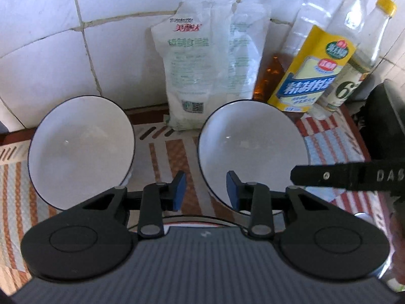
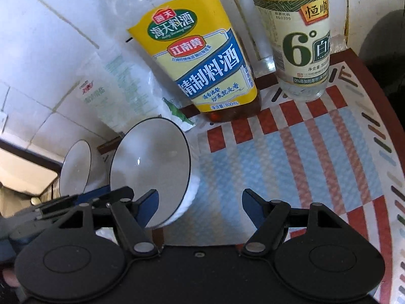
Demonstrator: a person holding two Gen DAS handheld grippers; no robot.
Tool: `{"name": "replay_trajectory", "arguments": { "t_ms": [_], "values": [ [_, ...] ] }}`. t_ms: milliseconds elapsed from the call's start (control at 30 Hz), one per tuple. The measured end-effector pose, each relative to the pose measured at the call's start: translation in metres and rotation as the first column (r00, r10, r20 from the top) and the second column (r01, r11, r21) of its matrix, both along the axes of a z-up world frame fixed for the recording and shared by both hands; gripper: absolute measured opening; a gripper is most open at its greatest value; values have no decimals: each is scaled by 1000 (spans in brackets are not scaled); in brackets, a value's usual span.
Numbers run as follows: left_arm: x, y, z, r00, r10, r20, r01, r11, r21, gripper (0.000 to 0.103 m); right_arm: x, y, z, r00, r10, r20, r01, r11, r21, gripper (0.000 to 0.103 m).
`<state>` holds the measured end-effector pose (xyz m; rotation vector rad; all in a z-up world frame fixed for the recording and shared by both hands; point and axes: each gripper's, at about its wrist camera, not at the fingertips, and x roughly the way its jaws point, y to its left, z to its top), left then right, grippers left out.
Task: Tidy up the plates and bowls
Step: 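Close both tools on the rim of the white bowl, then lift the white bowl with both tools and carry it toward the plate stack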
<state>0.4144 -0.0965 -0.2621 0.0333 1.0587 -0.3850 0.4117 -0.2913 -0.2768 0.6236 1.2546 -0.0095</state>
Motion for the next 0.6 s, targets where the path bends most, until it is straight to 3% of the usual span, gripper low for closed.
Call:
{"name": "replay_trajectory", "arguments": {
  "t_ms": [133, 167, 267, 433, 600],
  "values": [
    [7, 0, -4, 1000, 10, -12, -10, 1000, 2, 16, 11, 5, -5, 1000, -2, 4, 2, 1000, -9, 68],
    [9, 1, -5, 1000, 13, -24, -13, 1000, -8, 13, 14, 6, -7, 1000, 0, -3, 0, 1000, -19, 59],
    [12, 4, -4, 998, 15, -54, -18, 998, -58, 10, 18, 8, -13, 1000, 3, -25, -3, 1000, -17, 17],
    [7, 0, 0, 999, 4, -54, -6, 999, -43, 10, 18, 16, -9, 998, 37, -45, -40, 997, -68, 16],
    [-5, -1, 11, 998, 3, -56, -4, 1000, -30, 10, 11, 13, 0, 998, 23, -52, -26, 999, -45, 16]
  ]
}}
